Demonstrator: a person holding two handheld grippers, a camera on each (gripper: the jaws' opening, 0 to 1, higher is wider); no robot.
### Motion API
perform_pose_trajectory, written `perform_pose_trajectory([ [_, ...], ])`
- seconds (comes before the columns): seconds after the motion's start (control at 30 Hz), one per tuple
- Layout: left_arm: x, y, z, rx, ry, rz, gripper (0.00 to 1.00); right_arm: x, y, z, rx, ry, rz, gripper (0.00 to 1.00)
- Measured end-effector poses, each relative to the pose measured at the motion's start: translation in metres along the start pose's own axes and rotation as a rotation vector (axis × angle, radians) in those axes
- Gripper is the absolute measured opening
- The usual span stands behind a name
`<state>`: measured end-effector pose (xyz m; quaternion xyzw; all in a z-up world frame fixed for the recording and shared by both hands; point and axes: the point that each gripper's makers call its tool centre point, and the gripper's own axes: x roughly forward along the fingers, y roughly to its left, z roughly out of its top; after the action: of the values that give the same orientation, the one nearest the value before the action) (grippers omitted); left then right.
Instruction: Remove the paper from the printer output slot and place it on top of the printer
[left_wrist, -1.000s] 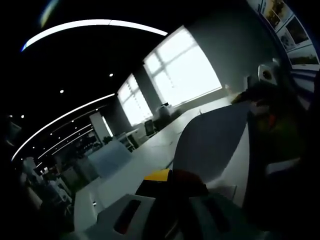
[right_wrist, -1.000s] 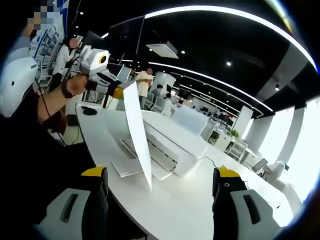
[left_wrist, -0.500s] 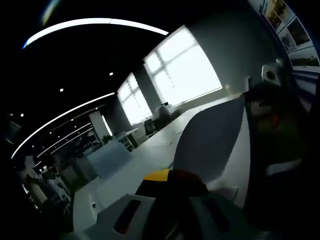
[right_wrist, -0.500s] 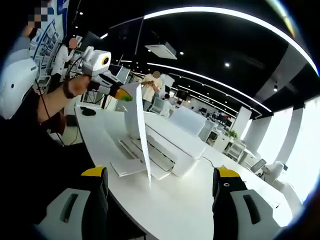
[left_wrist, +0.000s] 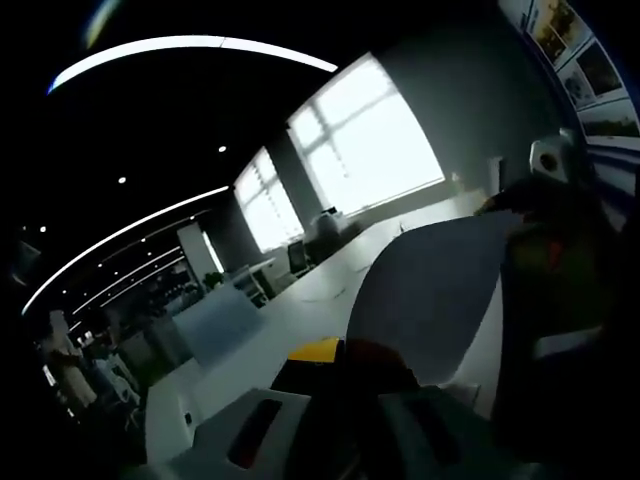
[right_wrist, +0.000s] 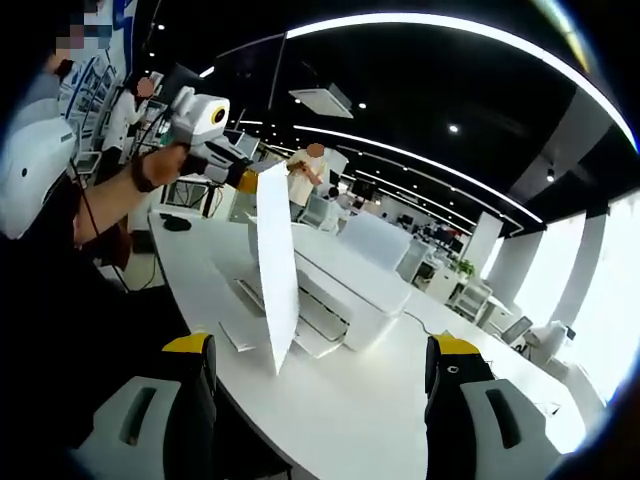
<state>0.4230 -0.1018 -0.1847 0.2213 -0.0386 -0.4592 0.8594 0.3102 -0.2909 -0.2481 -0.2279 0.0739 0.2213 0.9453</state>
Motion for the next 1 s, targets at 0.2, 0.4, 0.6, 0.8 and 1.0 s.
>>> perform_pose_trajectory([
  [0.2, 0.001, 0.002, 0.001, -0.001, 0.000, 0.002, 0.05, 0.000, 0.000, -0.001, 0.001, 0.000, 0.000, 0.81],
  [0.4, 0.001, 0.003, 0.001, -0.007, 0.004, 0.006, 0.05, 0.001, 0.000, -0.001, -0.001, 0.000, 0.001, 0.81],
  [0.6, 0.001, 0.008, 0.003, -0.020, 0.011, 0.006, 0.05, 0.001, 0.000, 0.000, 0.000, 0.000, 0.000, 0.81],
  [0.8, 0.002, 0.009, 0.006, -0.023, 0.019, 0.001, 0.05, 0.001, 0.000, 0.001, -0.001, -0.002, -0.001, 0.81],
  [1.0, 0.004, 0.019, 0.006, -0.056, 0.042, 0.024, 0.05, 0.000, -0.001, 0.000, -0.002, -0.001, -0.002, 0.81],
])
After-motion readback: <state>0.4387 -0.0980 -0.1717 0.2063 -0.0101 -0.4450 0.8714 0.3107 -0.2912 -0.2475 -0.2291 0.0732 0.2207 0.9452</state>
